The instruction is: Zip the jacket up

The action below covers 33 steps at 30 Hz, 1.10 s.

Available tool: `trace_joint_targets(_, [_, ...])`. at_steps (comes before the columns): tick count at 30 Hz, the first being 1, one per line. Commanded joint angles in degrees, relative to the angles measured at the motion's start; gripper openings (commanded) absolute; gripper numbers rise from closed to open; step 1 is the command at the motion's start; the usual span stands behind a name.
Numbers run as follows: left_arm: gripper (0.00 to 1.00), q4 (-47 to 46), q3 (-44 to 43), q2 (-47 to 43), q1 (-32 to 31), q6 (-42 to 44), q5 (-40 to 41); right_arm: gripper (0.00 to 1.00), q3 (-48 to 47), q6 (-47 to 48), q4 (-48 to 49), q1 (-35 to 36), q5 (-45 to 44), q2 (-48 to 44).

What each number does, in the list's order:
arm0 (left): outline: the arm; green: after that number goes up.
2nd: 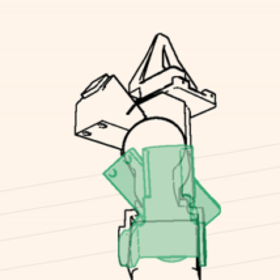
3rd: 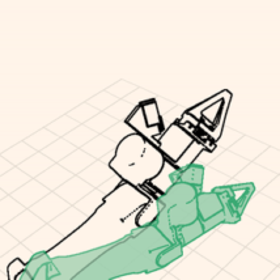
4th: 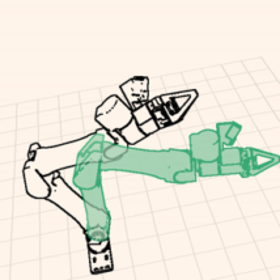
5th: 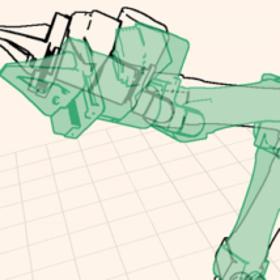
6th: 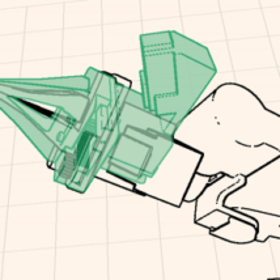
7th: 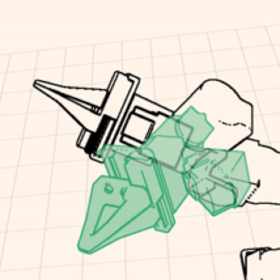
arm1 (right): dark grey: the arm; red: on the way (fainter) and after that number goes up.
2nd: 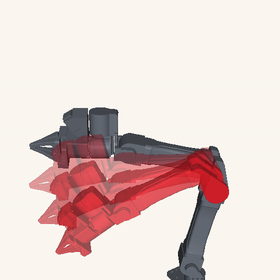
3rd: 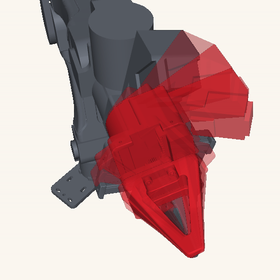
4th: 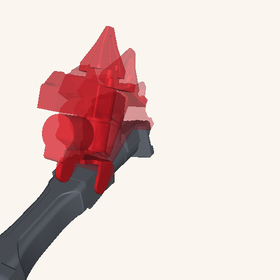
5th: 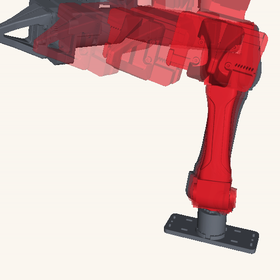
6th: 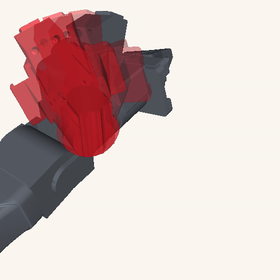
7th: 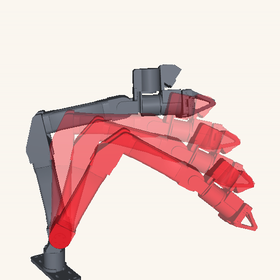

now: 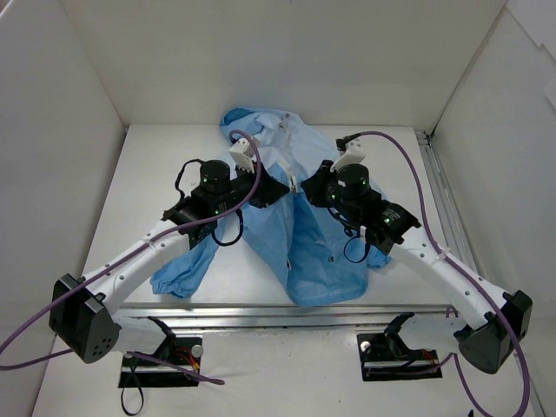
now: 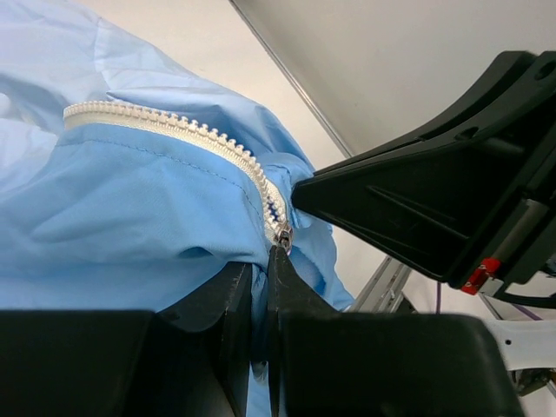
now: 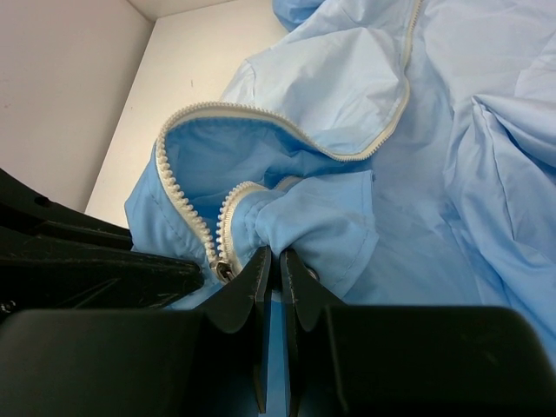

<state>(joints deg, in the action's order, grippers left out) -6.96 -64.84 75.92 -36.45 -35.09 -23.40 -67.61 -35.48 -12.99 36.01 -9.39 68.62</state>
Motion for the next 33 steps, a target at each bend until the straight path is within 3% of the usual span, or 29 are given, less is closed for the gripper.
trace_joint_targets(1, [0.00,0.27,-3.63,-1.13,-1.26,2.57,2.21,0.00,-4.63,-1.34,3.06,0.03,-1.25,0.29])
trace_joint_targets(16, [0.00,1.59,-5.73,0.02,-4.16,4.85,4.50,0.00,-6.57,-3.10,-0.37,0.20,-2.56,1.69])
trace_joint_targets(26, [0.00,6.61,-7.66,0.89,-5.30,7.14,10.92,0.00,-10.69,-2.66,-4.05,0.11,-2.04,2.30])
trace_joint_targets(33, [0.00,5.65,-7.94,1.86,-5.83,9.16,6.97,0.00,-11.84,-2.92,-4.14,-0.24,-1.25,3.10])
